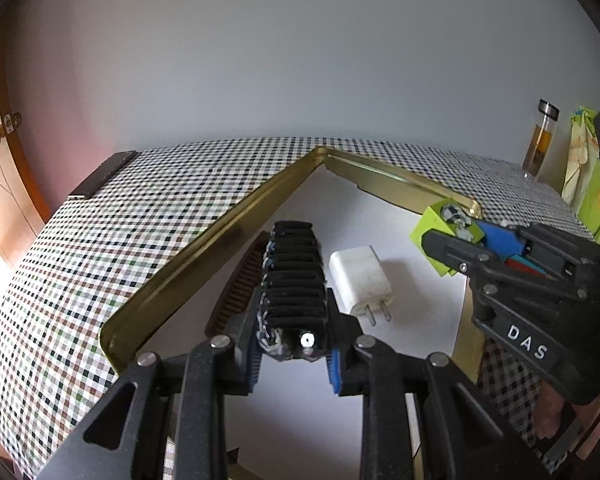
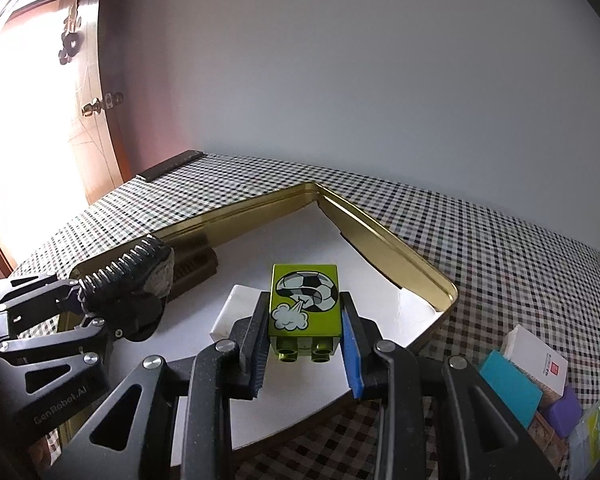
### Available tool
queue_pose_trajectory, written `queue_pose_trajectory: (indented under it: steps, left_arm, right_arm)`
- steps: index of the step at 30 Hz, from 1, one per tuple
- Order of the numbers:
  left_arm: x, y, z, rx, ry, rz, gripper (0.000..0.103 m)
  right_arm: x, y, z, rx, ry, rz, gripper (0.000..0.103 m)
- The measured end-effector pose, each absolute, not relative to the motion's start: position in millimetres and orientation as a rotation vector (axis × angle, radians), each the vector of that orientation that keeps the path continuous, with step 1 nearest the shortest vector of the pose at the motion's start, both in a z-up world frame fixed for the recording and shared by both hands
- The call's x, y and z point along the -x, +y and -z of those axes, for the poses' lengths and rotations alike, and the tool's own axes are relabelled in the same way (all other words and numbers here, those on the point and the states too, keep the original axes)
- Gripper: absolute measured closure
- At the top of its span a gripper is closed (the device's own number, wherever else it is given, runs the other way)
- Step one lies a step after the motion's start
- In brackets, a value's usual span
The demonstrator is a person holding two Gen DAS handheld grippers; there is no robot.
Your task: Organize rigid objects
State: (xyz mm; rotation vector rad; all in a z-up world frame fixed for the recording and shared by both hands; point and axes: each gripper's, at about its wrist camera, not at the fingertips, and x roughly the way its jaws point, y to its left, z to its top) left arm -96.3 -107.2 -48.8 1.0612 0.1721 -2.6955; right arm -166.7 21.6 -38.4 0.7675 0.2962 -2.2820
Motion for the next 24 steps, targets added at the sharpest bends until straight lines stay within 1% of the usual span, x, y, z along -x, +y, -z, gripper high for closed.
queue_pose_trajectory:
  steps: [6, 20, 22, 23, 24]
  left_arm:
    - [102.5, -107.2, 53.9, -1.106, 0.148, 2.695, 0.079]
    - [107.8, -107.0, 57.6, -1.111, 0.111, 2.645, 0.078]
    - [108.0, -108.6, 58.5, -1.113, 0.115, 2.638, 0.074]
    - [108.0, -109.1, 58.9, -1.114, 0.113, 2.628, 0.067]
    - [107.5, -108.8, 58.0, -1.102, 0.103, 2.614, 0.046]
  right_arm:
    - [170.6, 20.2, 42.7, -0.802, 0.312, 2.292, 0.069]
    - [172.9, 17.2, 51.8, -0.831, 0.312, 2.285, 0.069]
    - [173.4, 17.0, 52.4, -0.832, 0.303, 2.279, 0.068]
    - [173.4, 16.8, 52.8, -0.833, 0.302, 2.276, 0.065]
    - [173.2, 16.8, 52.9, -0.833, 0.301, 2.276, 0.053]
